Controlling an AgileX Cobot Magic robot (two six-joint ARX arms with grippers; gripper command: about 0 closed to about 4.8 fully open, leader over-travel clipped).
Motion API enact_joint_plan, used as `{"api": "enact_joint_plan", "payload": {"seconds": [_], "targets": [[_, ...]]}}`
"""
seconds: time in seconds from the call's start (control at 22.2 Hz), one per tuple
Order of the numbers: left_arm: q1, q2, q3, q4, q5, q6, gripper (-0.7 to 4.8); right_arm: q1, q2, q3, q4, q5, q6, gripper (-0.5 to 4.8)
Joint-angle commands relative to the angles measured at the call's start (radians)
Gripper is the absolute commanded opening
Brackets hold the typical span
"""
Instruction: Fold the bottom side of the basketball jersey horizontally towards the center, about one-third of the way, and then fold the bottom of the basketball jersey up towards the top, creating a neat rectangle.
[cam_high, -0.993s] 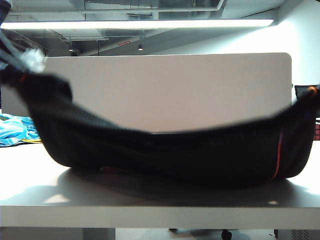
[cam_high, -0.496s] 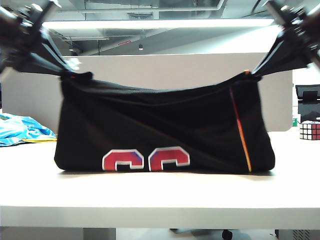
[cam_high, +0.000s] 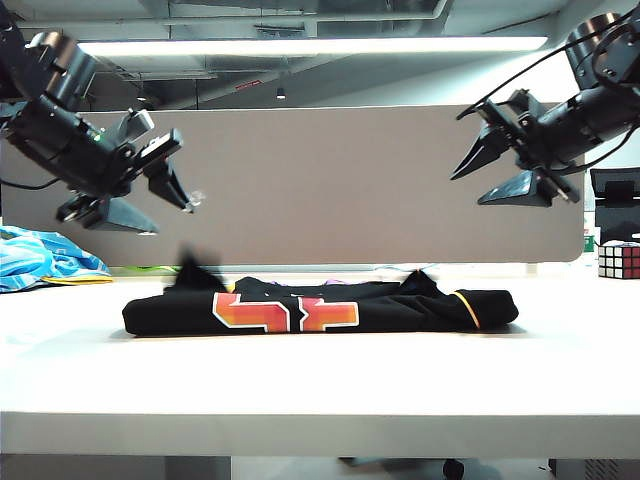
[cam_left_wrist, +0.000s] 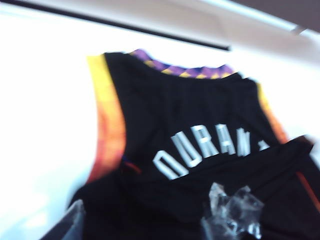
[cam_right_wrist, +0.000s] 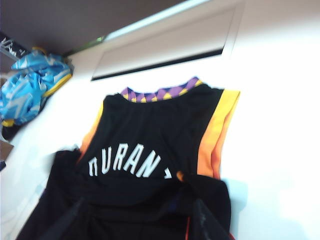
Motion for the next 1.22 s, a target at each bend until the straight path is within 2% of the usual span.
{"api": "enact_joint_plan", "payload": {"seconds": [0.05, 0.09, 0.18, 0.36, 0.5, 0.54, 0.9, 1.22], "targets": [[0.021, -0.020, 0.012, -0.023, 0.018, 0.042, 2.57, -0.011, -0.016, 0.007, -0.024, -0.074, 0.006, 2.84], [0.030, -0.029, 0.012, -0.056, 0.028, 0.042, 2.57, -0.015, -0.023, 0.007, -0.067, -0.108, 0.005, 2.84], [0.043, -0.058, 0.012, -0.250, 0.051, 0.047, 2.57, -0.021, -0.031, 0.006, -0.273, -0.155, -0.023, 2.84], [0.040, -0.063, 0.012, -0.493, 0.053, 0.127, 2.58, -0.016, -0.031, -0.002, -0.491, -0.132, -0.145, 2.82], [0.015, -0.063, -0.005, -0.616, 0.052, 0.183, 2.79, -0.016, -0.033, -0.045, -0.594, -0.108, -0.188, 2.78], [0.011, -0.063, -0.014, -0.631, 0.052, 0.191, 2.79, -0.016, -0.035, -0.071, -0.607, -0.079, -0.193, 2.78], [-0.011, -0.026, -0.028, -0.633, 0.047, 0.196, 2.79, -0.003, -0.029, -0.175, -0.537, -0.050, -0.183, 2.78], [-0.087, 0.072, -0.028, -0.554, 0.051, 0.172, 2.78, 0.036, 0.010, -0.187, -0.428, -0.051, -0.126, 2.74]]}}
